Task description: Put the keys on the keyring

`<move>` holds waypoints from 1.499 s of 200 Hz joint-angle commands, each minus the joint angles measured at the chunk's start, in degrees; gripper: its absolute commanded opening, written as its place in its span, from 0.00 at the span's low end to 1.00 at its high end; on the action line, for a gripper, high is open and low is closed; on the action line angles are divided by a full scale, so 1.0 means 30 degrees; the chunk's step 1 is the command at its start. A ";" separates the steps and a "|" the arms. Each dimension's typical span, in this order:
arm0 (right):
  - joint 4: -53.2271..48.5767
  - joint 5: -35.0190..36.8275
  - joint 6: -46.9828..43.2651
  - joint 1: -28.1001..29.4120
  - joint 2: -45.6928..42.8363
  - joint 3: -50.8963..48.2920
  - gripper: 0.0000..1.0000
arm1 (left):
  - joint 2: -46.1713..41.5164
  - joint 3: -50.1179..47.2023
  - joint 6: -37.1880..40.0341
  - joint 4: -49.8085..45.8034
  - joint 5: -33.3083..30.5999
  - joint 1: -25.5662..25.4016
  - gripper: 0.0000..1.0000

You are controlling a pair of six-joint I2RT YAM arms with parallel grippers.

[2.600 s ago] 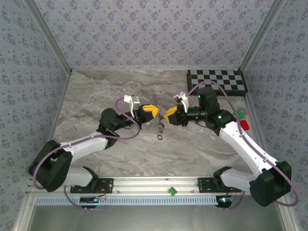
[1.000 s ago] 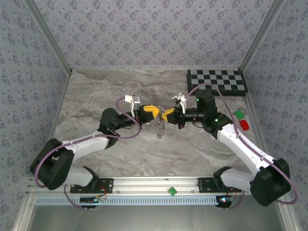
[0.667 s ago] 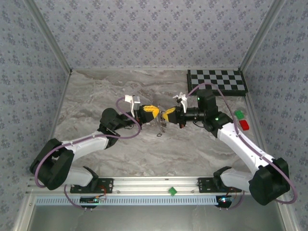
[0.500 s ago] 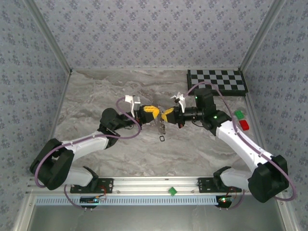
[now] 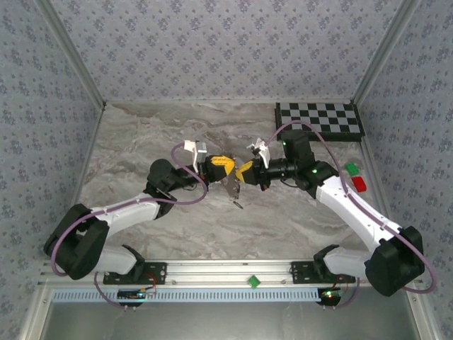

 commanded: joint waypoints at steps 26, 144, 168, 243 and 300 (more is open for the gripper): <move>-0.1747 0.0098 -0.0708 0.0190 -0.0336 0.0107 0.07 | -0.0377 0.0439 -0.0285 0.1432 -0.0699 -0.0021 0.00; 0.4268 0.1355 0.2907 -0.1506 -0.3441 -0.2124 0.31 | -0.0046 0.0708 -0.0523 0.1466 -0.0425 -0.0040 0.00; 0.8012 0.1303 0.4579 -0.1317 -0.3517 -0.3024 0.30 | -0.0025 0.0661 -0.0669 0.1626 -0.0548 -0.0062 0.00; 0.9565 0.0426 0.5273 -0.0299 -0.1576 -0.2419 0.25 | -0.0197 0.0512 -0.0654 0.1584 -0.0609 -0.0054 0.00; 0.9151 0.0177 0.4957 0.0014 -0.1072 -0.2168 0.20 | -0.0271 0.0520 -0.0640 0.1623 -0.0544 -0.0060 0.00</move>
